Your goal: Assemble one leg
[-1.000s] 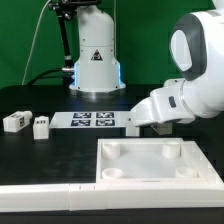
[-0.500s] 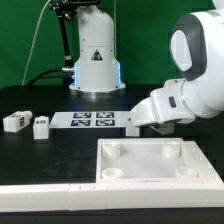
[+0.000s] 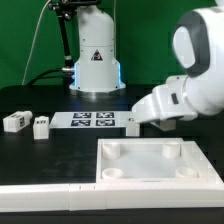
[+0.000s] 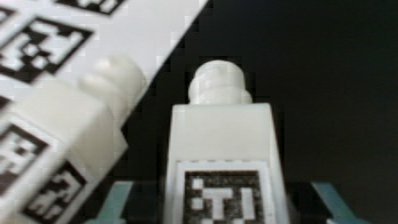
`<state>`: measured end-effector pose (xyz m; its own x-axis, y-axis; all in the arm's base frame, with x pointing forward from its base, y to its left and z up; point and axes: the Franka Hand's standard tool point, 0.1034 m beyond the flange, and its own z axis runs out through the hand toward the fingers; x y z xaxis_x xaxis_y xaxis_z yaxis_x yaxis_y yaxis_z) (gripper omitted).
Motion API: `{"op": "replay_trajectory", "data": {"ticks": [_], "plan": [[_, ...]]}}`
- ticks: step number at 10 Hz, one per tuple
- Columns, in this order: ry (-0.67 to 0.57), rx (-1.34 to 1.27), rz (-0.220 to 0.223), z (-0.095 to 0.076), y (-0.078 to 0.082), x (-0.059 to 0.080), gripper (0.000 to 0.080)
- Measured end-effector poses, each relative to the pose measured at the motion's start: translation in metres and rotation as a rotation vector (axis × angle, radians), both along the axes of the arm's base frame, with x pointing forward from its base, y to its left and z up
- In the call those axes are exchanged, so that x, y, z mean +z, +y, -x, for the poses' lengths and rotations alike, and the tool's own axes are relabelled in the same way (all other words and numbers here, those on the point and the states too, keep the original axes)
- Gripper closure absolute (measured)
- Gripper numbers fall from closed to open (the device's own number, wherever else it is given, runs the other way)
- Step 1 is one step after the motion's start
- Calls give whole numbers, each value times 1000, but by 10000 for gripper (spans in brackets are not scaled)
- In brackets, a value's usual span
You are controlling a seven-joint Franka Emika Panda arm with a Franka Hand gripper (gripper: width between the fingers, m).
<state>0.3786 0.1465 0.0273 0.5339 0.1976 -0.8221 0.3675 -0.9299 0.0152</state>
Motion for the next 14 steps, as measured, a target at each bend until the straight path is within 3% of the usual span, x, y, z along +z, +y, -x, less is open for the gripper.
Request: {"op": "replay_trajectory", "data": {"ticks": [3, 6, 9, 10, 13, 14], "plan": [[-26, -23, -14, -16, -3, 39, 512], [-59, -26, -26, -20, -3, 39, 512], [-317, -24, -129, -33, 1, 37, 512], [-337, -10, -153, -36, -3, 43, 512], [-548, 28, -282, -74, -13, 48, 511], [-622, 24, -302, -79, -15, 50, 511]]}}
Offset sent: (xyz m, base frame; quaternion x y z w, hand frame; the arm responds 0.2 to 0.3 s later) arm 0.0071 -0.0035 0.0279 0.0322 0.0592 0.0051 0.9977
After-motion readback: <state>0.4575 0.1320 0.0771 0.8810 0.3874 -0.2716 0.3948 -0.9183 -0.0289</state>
